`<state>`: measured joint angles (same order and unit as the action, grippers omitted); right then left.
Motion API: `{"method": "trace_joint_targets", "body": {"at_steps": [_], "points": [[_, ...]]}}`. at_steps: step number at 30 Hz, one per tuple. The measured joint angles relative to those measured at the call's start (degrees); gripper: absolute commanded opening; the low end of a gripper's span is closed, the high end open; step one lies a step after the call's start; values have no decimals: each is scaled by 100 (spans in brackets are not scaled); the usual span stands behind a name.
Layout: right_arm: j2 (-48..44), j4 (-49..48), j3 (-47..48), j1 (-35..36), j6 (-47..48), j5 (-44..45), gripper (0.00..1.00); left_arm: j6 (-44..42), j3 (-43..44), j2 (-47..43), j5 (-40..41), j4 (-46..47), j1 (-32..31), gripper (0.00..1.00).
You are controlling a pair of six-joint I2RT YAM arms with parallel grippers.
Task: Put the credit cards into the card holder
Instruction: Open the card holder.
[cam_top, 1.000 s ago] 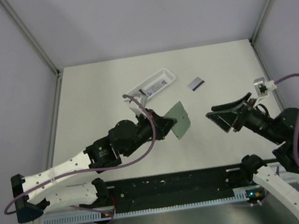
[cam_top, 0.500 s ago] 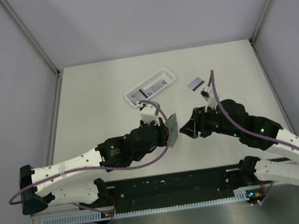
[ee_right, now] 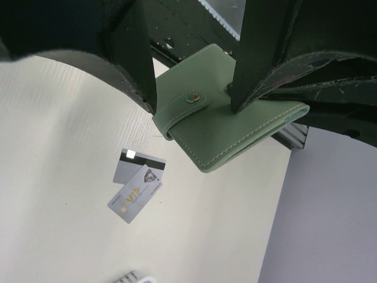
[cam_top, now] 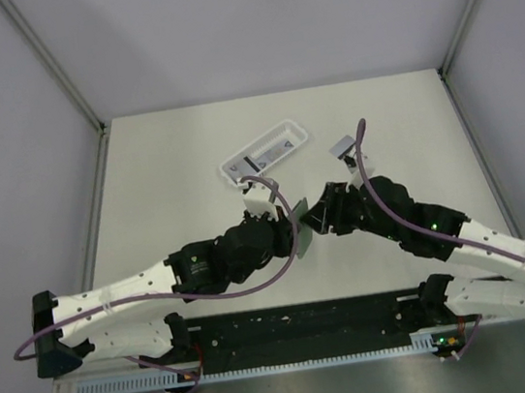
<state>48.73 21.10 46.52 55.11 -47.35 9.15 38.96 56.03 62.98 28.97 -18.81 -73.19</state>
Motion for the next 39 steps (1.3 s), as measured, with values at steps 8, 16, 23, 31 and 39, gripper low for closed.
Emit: {"method": "trace_joint_targets", "body": {"at_steps": [8, 16, 23, 31, 39], "points": [[323, -216, -79, 0, -133, -157, 48, -33, -188, -66, 98, -74, 15, 0], [389, -2, -79, 13, -179, -273, 46, -85, -380, -376, 136, 28, -7, 0], [662, 1113, 166, 28, 50, 413, 44, -149, -501, -411, 219, 111, -4, 0], [-46, 2153, 304, 26, 518, 1453, 49, -138, -505, -560, 286, 286, -4, 0], [-1217, -11, -275, 26, 466, -13, 58, -92, -595, -546, 280, 343, -4, 0]]}}
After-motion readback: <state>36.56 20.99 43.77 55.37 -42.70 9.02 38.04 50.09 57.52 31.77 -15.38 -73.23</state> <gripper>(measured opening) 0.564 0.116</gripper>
